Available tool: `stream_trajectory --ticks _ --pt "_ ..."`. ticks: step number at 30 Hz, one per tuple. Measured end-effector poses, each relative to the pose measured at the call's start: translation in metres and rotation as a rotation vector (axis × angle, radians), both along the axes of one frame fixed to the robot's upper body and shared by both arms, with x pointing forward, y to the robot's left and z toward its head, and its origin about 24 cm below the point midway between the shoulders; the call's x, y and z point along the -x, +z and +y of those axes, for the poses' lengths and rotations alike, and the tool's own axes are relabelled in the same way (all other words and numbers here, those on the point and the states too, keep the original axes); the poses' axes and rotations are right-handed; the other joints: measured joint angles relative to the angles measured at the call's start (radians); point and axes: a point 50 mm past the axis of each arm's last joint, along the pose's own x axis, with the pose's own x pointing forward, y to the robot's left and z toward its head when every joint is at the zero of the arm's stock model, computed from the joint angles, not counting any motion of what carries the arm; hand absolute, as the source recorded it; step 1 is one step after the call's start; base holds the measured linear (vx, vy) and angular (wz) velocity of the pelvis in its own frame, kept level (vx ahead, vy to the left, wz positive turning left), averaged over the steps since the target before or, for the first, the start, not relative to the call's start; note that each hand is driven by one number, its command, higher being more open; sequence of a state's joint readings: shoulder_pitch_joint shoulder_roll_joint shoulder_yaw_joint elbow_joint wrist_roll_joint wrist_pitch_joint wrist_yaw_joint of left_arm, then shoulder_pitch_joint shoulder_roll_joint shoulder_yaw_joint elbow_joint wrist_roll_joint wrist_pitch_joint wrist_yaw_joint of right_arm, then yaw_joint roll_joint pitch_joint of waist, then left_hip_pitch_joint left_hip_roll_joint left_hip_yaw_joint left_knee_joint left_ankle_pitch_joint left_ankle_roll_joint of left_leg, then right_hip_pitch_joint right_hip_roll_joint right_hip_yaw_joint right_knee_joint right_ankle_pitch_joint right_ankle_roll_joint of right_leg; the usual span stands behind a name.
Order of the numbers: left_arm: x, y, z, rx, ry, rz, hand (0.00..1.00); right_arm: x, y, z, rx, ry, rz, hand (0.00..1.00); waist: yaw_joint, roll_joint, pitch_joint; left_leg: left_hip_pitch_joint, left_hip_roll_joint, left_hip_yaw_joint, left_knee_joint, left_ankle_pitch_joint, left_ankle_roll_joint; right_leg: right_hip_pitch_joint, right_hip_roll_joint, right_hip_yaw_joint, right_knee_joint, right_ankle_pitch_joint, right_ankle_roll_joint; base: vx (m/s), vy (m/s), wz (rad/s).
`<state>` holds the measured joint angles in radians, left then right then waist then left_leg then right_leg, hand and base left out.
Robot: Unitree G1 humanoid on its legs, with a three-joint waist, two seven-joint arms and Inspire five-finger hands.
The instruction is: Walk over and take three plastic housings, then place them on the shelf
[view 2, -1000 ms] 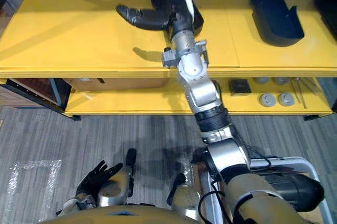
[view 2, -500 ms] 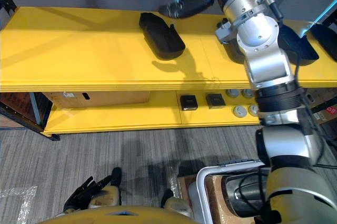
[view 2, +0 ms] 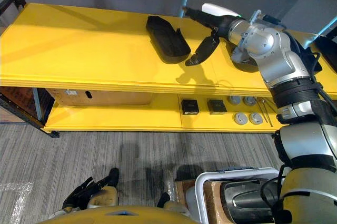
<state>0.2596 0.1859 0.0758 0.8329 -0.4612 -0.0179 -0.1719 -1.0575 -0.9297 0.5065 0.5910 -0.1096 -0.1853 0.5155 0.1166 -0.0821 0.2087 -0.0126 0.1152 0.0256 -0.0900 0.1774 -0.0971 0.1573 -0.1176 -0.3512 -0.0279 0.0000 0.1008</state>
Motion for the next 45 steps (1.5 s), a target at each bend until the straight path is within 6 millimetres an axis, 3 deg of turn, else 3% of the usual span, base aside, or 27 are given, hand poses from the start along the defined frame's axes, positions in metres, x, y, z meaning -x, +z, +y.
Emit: stream_trajectory --ticks 7,14,25,26,29,36,45 --pt "-0.006 0.001 0.0 0.005 -0.012 -0.002 1.0 -0.003 -0.013 -0.01 0.04 -0.006 0.086 1.0 0.019 0.006 0.004 -0.014 -0.003 -0.022 0.0 0.004 0.001 -0.003 0.0 -0.021 0.003 0.0 0.0 -0.02 -0.01 0.08" --pt "-0.011 0.003 -0.001 0.011 -0.023 -0.023 1.0 -0.006 -0.024 -0.022 0.08 -0.057 0.129 1.0 0.045 0.05 0.036 -0.03 -0.006 -0.04 0.0 0.006 0.005 -0.01 -0.001 -0.041 0.011 -0.002 -0.001 -0.03 -0.012 0.09" --pt "-0.026 0.013 -0.001 0.018 -0.036 -0.105 1.0 -0.013 -0.008 -0.019 0.097 -0.081 0.1 1.0 0.059 0.073 0.123 -0.053 -0.007 -0.054 0.002 0.022 0.004 -0.043 -0.008 -0.055 0.053 -0.02 -0.004 0.0 -0.015 0.04" --pt "-0.027 0.013 -0.002 0.021 -0.038 -0.111 1.0 -0.013 -0.008 -0.02 0.097 -0.086 0.101 0.0 0.062 0.076 0.131 -0.055 -0.007 -0.055 0.002 0.022 0.004 -0.051 -0.01 -0.055 0.07 -0.029 -0.003 -0.01 -0.026 0.05" --pt "-0.03 0.015 -0.002 0.025 -0.037 -0.126 1.0 -0.014 -0.008 -0.022 0.126 -0.102 0.098 0.0 0.068 0.082 0.141 -0.067 -0.008 -0.057 0.003 0.024 0.004 -0.074 -0.016 -0.057 0.099 -0.042 -0.004 -0.01 -0.017 0.02" --pt "-0.035 0.019 -0.002 0.023 -0.045 -0.156 1.0 -0.015 0.017 -0.021 0.095 -0.121 -0.002 0.0 0.072 0.088 0.178 -0.072 -0.016 -0.062 0.004 0.027 0.006 -0.101 -0.035 -0.057 0.158 -0.072 -0.002 0.0 -0.013 0.02" --pt "-0.04 0.023 -0.002 0.022 -0.053 -0.181 1.0 -0.016 0.015 -0.017 0.091 -0.089 -0.024 0.0 0.075 0.086 0.202 -0.081 -0.018 -0.062 0.004 0.03 0.008 -0.122 -0.043 -0.056 0.188 -0.086 -0.003 0.0 -0.017 0.0"
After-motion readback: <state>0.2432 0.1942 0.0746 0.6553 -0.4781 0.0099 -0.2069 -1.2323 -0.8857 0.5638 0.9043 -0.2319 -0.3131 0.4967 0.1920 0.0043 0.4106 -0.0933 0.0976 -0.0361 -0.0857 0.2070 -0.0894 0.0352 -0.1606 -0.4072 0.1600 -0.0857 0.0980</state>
